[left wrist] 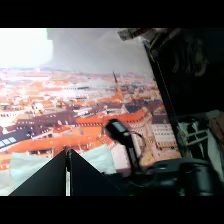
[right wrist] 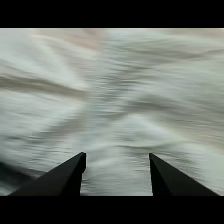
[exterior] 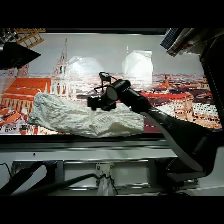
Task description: Fold the clothes and pants, and hang the long-sleeved shirts on hangers.
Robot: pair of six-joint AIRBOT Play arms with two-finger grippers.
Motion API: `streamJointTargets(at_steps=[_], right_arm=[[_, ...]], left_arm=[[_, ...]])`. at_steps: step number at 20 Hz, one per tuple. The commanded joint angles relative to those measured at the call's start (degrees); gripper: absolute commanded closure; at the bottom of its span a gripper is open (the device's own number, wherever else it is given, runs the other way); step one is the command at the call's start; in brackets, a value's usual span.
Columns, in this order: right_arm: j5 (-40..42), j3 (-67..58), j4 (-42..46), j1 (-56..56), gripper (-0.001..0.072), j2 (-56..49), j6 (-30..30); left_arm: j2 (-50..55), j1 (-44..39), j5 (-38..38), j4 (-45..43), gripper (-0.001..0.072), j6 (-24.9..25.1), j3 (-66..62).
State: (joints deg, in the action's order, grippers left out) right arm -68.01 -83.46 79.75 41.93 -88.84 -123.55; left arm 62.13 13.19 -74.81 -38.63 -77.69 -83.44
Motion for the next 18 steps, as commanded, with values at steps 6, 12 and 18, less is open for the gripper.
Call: streamJointTargets(at_steps=[6,12,18], right_arm=[[-9.53,18.82,25.73,-19.71,0.0242,25.49,6.88],[10.4,43.74,-9.99,-43.5,0.0205,33.29,29.46],[11.98,49.24,-38.1,-58.21,0.0124,23.63,59.74]], left_arm=[[-0.02,-6.03,2.95,-7.69,0.0676,1.64,1.79],[-0.02,-15.67,10.36,-12.37,0.0676,0.55,13.16],[0.61,-26.12,18.05,-12.41,0.0339,0.57,22.73]])
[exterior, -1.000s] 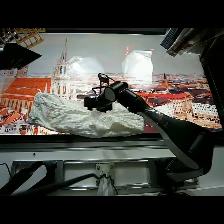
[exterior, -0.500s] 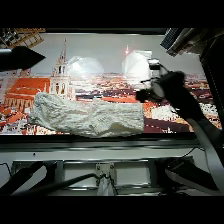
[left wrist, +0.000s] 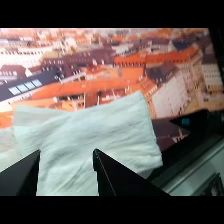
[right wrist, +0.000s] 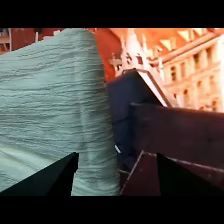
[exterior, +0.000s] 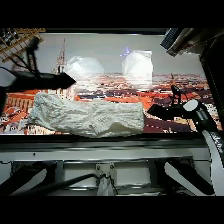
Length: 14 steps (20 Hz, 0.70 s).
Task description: Fold the clothes and pants, and hang the long-sleeved shirts on hangers.
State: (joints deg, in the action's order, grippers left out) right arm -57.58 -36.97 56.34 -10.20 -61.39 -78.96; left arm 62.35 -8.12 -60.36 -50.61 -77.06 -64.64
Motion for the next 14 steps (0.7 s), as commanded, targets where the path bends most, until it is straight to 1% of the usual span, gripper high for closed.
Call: streamJointTargets(at_steps=[1,3,4,6,9,12,13,14], right_arm=[[1.88,2.75,-16.39,-6.25,0.0125,-5.44,17.44],[1.64,2.75,-20.85,-6.19,0.0126,-8.66,22.25],[1.4,2.75,-22.75,-6.19,0.0128,-10.19,23.45],[1.29,2.78,-23.47,-6.19,0.0142,-12.66,24.26],[0.46,3.89,-23.32,-5.51,0.0142,-14.34,26.1],[1.33,5.27,-23.5,-1.46,0.0144,-15.08,26.14],[1.81,5.29,-23.65,0.55,0.0162,-15.08,26.14],[2.19,5.29,-24.5,2.12,0.0284,-15.06,26.12]], left_arm=[[0.85,-6.62,3.85,-0.42,0.0339,-0.07,4.5],[2.29,-10.16,4.04,-0.74,0.034,-0.07,4.92],[3.15,-11.63,4.07,-1.29,0.0341,-0.11,4.92],[4.72,-13.4,4.07,-1.92,0.0343,-0.11,4.92],[6.71,-14.27,3.8,-2.01,0.0344,-0.11,5.22],[7.63,-14.27,2.97,-4.28,0.0344,-0.81,7.02],[7.63,-14.25,2.69,-4.72,0.0344,-0.98,7.74],[7.61,-14.27,2.23,-4.7,0.0344,-0.98,8.46]])
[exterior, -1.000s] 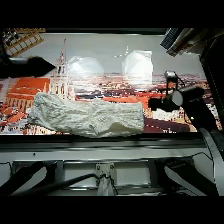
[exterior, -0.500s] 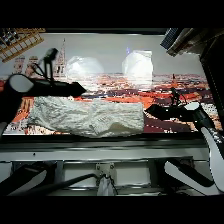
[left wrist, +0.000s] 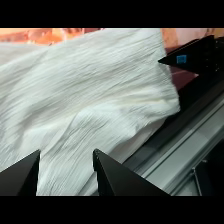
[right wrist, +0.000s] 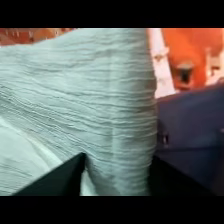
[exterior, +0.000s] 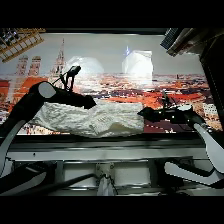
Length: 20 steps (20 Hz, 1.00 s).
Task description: Fold the clothes and pants, and hang the long-sleeved shirts on hangers.
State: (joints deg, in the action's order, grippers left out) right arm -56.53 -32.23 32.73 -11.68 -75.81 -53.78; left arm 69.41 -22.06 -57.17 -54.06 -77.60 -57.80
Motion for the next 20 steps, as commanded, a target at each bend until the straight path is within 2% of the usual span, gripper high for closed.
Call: streamJointTargets(at_steps=[1,2,3,5,7,10,11,14,16,18,20], right_arm=[[1.25,0.55,-2.12,4.61,0.0429,-0.59,0.92],[1.25,0.55,-2.89,4.94,0.0615,-0.42,0.68],[1.27,0.5,-2.91,4.74,0.069,0.09,-0.09],[0.22,-0.55,-0.68,2.89,0.0691,1.6,-2.32],[-2.78,-3.15,3.48,-0.42,0.0691,3.5,-7.02],[-12.83,-10.91,11.26,-5.07,0.0691,5.4,-17.57],[-16.46,-14.19,14.67,-6.01,0.0691,5.92,-21.05],[-24.92,-25.14,26.25,-7.69,0.0691,8.46,-31.23],[-28.35,-31.91,30.8,-7.8,0.0691,10.01,-35.01],[-33.64,-38.75,33.94,-7.8,0.0691,10.19,-37.07],[-35.6,-43.17,36.39,-7.78,0.0691,10.43,-38.93]], left_arm=[[0.55,-0.33,-1.62,-1.27,0.0343,-0.42,2.25],[0.55,-0.33,-2.84,-1.25,0.0343,-0.39,2.91],[0.55,-0.33,-3.96,-1.27,0.0343,-0.37,3.63],[0.55,-0.39,-4.24,-1.18,0.0357,-0.39,5.68],[0.59,-1.66,-1.64,-0.81,0.0536,-0.42,7.93],[2.4,-6.19,6.16,9.46,0.055,-0.37,10.27],[3.78,-8.72,9.88,12.68,0.0592,-0.02,10.27],[9.51,-18.29,21.64,20.44,0.0603,1.84,9.64],[14.71,-23.67,24.85,22.49,0.0603,1.84,7.02],[20.85,-26.86,24.76,22.8,0.0603,1.75,2.4],[26.08,-28.5,24.81,24.39,0.0603,1.73,-1.73]])
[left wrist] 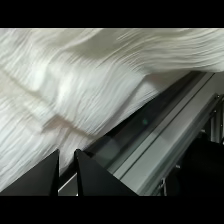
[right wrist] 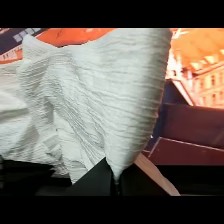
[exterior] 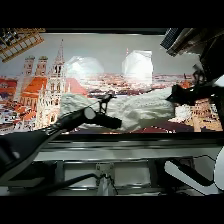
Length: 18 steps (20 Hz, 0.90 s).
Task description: Fold the clothes and pants, and hang the long-sleeved shirts on hangers.
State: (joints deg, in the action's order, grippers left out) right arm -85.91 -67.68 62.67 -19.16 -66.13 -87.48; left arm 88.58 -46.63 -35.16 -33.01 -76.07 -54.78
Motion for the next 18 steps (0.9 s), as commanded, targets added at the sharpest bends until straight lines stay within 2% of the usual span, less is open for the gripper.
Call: streamJointTargets(at_steps=[1,7,10,12,13,16,18], right_arm=[[-7.65,-9.4,7.3,-0.31,0.0691,0.72,-5.7],[-10.67,-13.99,9.88,-0.07,0.0691,0.72,-7.67],[-10.01,-13.99,10.54,-0.07,0.0691,0.7,-7.67],[-8.94,-13.99,10.88,-0.07,0.0692,0.7,-7.65],[-8.87,-13.99,11.19,-0.07,0.0692,0.7,-7.65],[-8.96,-15.47,14.43,-0.09,0.0692,0.57,-7.63],[-9.2,-16.96,14.62,-0.07,0.0692,0.59,-7.82]], left_arm=[[9.2,-4.35,2.82,4.68,0.0603,0.22,-6.71],[18.91,-5.31,2.23,10.62,0.0603,0.2,-18.64],[19.15,-5.46,-1.07,11.19,0.0599,0.24,-20.55],[17.94,-5.05,-5.95,10.97,0.0598,1.14,-20.55],[16.83,-4.37,-9.73,11.02,0.0598,3.37,-20.55],[10.6,-1.2,-22.29,10.95,0.0599,14.71,-20.46],[4.26,2.54,-24.76,7.19,0.0687,15.5,-20.37]])
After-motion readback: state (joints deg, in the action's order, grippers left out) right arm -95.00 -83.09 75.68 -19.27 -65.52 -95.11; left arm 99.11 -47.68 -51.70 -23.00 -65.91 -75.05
